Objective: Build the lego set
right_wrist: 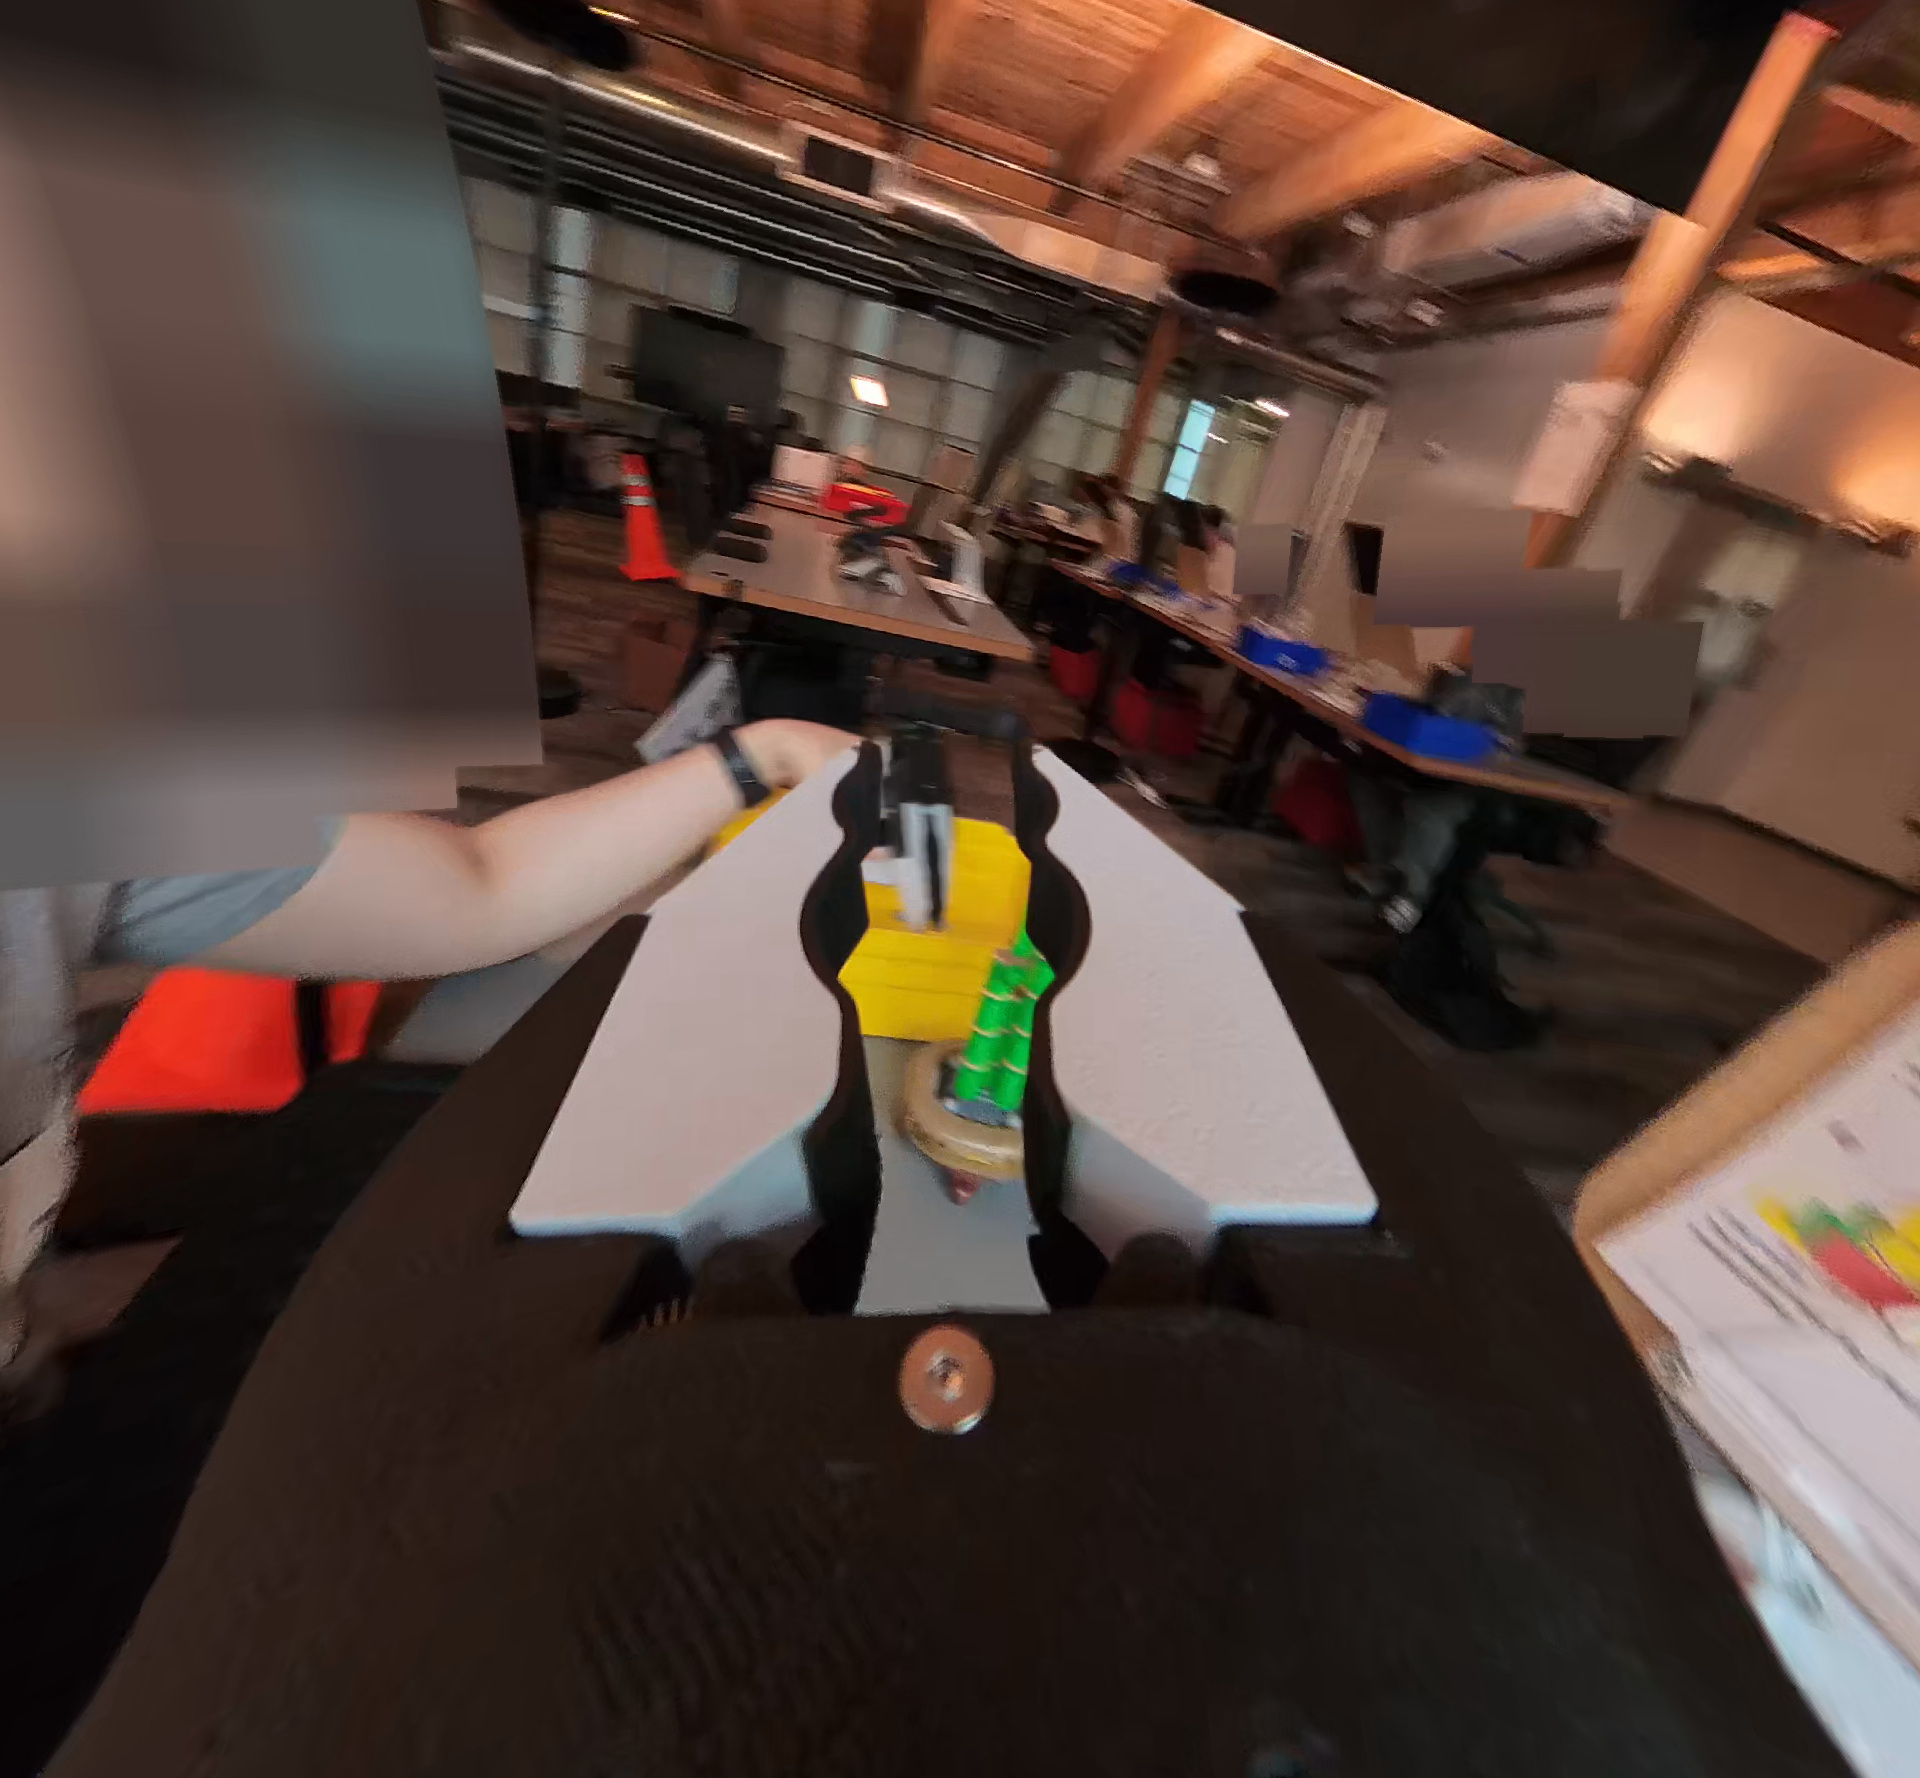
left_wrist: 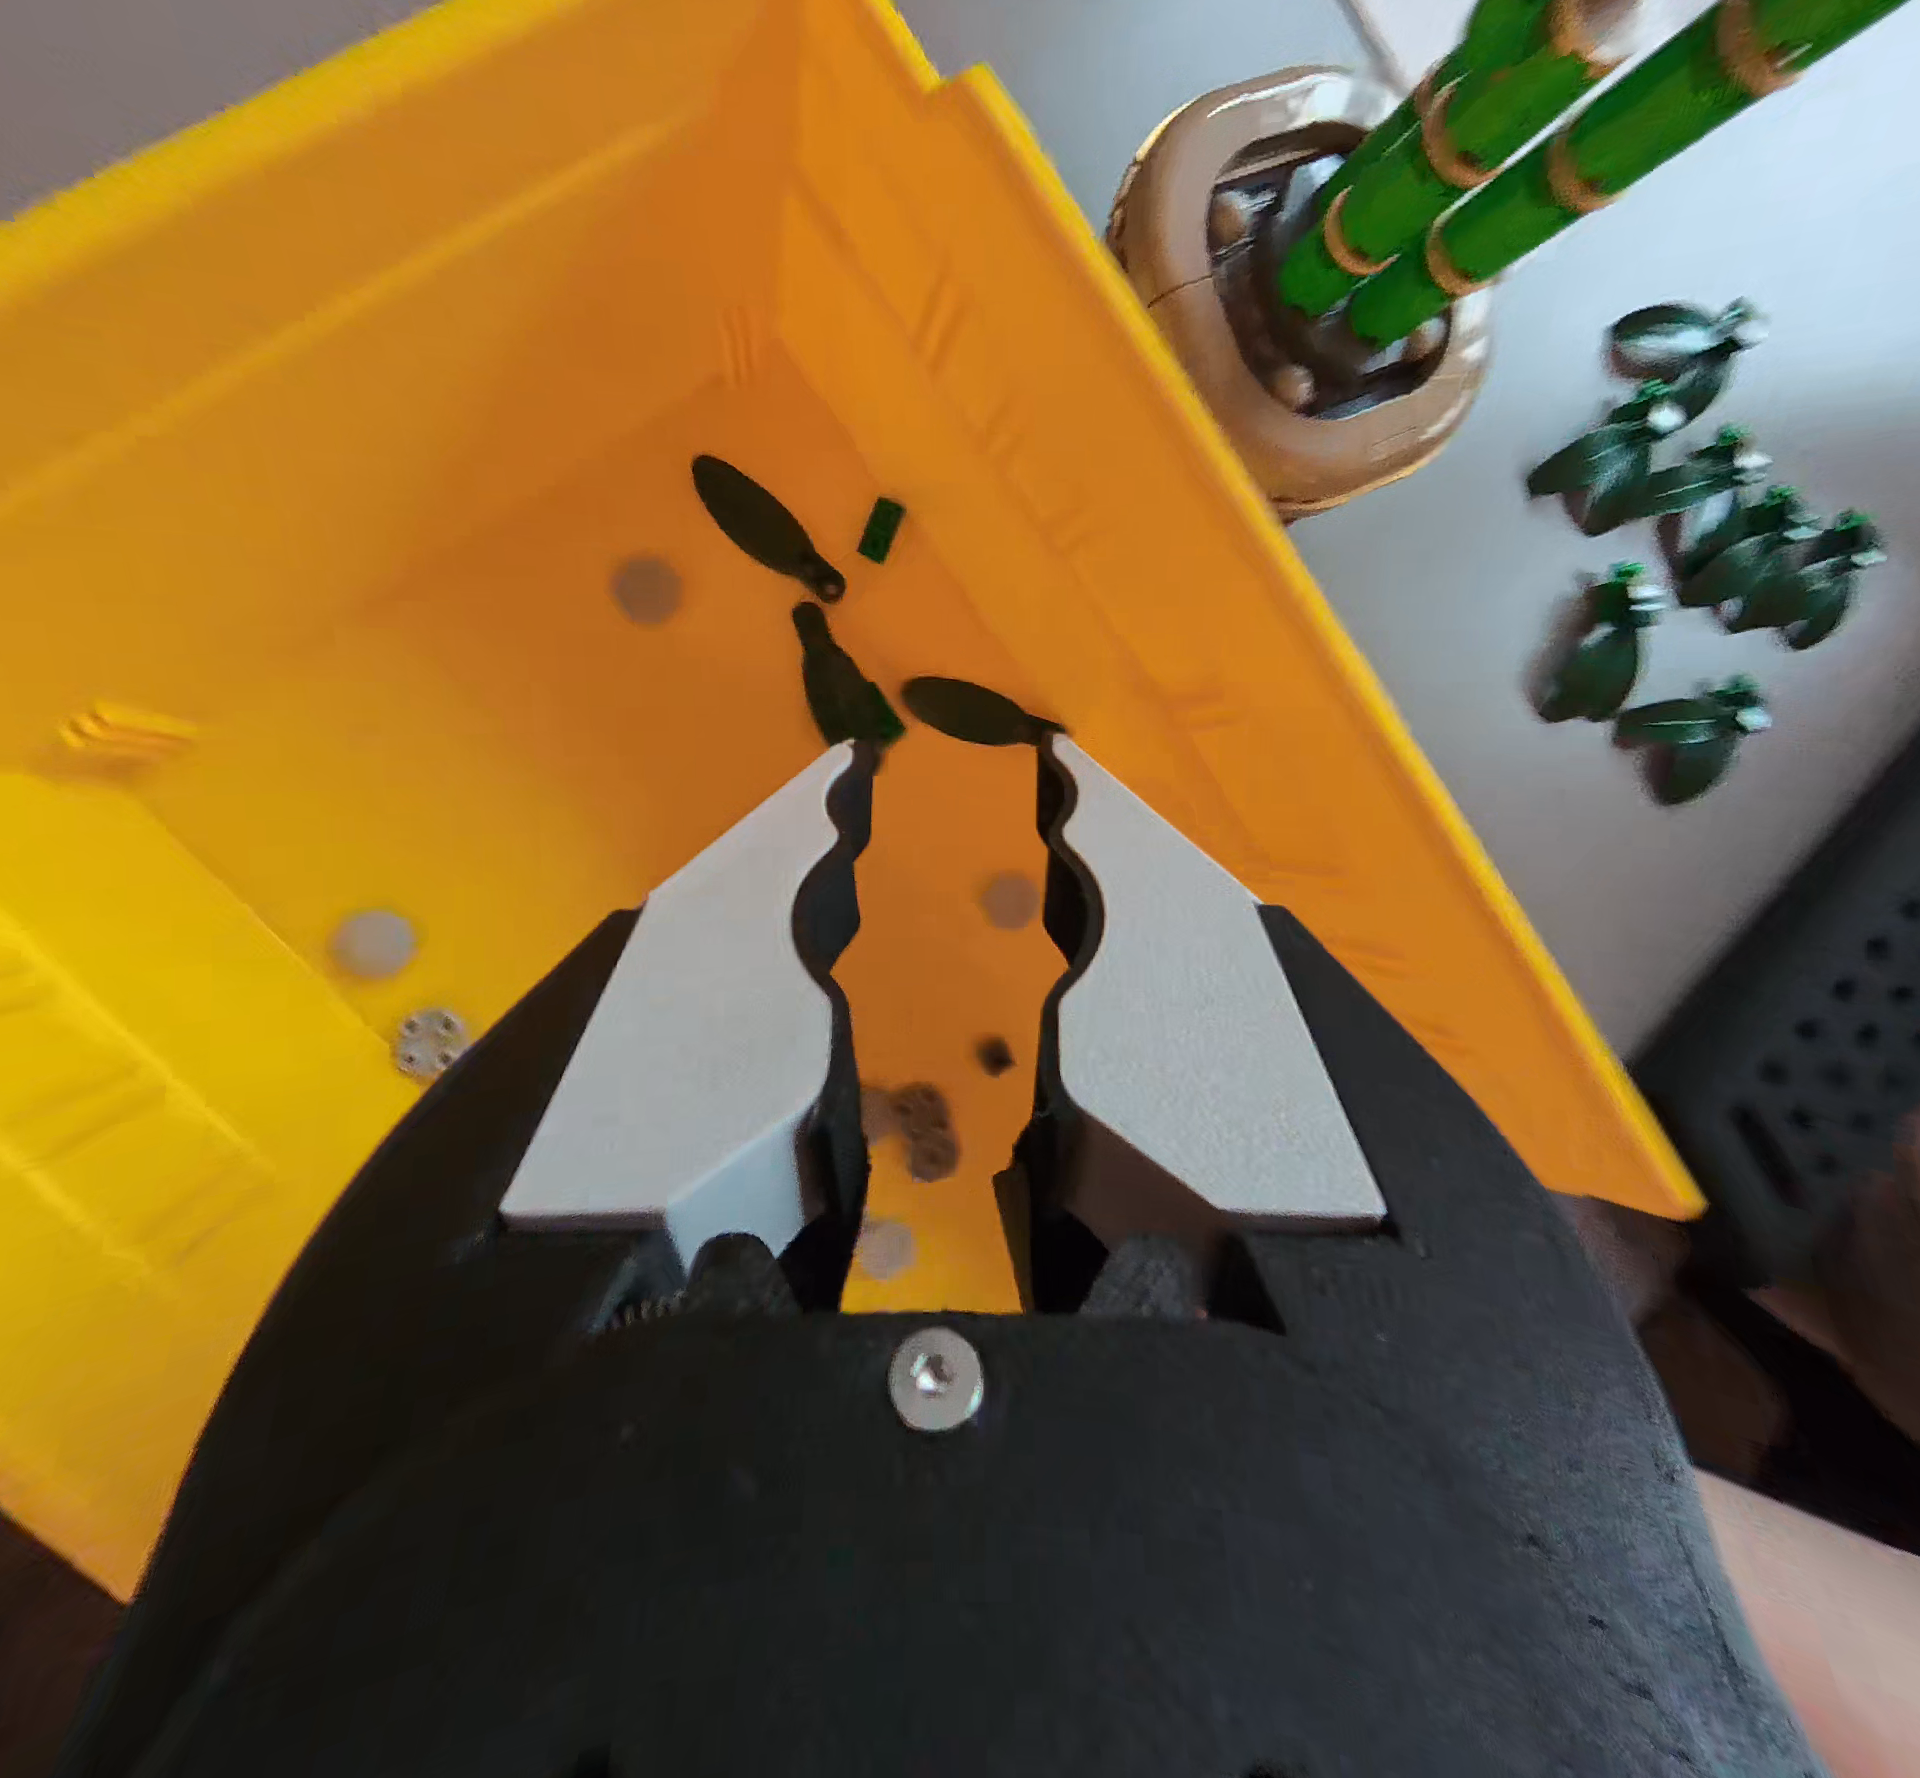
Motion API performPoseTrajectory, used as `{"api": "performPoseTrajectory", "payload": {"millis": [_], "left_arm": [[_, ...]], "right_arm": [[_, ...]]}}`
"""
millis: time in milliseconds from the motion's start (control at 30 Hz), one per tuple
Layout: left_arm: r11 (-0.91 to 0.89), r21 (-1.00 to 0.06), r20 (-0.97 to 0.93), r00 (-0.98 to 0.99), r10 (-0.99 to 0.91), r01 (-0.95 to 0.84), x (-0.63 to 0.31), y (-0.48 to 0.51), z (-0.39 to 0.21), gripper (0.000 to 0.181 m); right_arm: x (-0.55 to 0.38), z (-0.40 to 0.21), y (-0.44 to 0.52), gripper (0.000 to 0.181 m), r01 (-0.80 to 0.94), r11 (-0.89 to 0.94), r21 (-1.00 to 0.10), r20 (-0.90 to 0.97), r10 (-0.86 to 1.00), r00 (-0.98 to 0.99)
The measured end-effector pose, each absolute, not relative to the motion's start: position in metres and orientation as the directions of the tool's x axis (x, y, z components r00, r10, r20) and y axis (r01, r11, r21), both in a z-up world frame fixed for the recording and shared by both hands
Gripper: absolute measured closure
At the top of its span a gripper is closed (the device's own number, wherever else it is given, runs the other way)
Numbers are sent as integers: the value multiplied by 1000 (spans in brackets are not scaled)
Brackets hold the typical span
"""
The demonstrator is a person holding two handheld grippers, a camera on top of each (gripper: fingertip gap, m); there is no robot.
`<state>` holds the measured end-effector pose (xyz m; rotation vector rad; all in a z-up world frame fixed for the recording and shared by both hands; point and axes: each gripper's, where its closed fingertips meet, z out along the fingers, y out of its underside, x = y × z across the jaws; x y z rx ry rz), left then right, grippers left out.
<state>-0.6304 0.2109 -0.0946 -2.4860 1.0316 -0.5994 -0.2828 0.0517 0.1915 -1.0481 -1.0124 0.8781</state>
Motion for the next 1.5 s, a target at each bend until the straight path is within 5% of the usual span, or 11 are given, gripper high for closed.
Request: {"api": "performPoseTrajectory", "payload": {"millis": [67, 167, 300, 600, 1200, 1500], "left_arm": [[-629, -481, 218, 612, -760, -610, -631, 216, -108, 152], [-648, -420, 199, 633, -748, -635, -637, 225, -124, 150], [-654, -350, 175, 640, -749, -670, -640, 227, -142, 149], [-666, -333, 214, 634, -743, -668, -634, 226, -151, 154], [-652, -325, 144, 645, -750, -685, -637, 233, -152, 167], [-650, -441, 82, 694, -716, -619, -654, 234, -102, 167]], "right_arm": [[-273, 182, 95, 158, -22, 216, -976, 172, 830, 530], [-213, 168, 163, 157, 223, 167, -960, 266, 307, 914], [-177, 153, 187, 132, 471, 45, -881, 467, -77, 881], [-141, 93, 217, 122, 465, -234, -854, 501, -124, 857], [-133, 80, 220, 124, 440, -275, -855, 478, -85, 874], [-130, 69, 224, 123, 419, -302, -856, 451, -41, 891]]}}
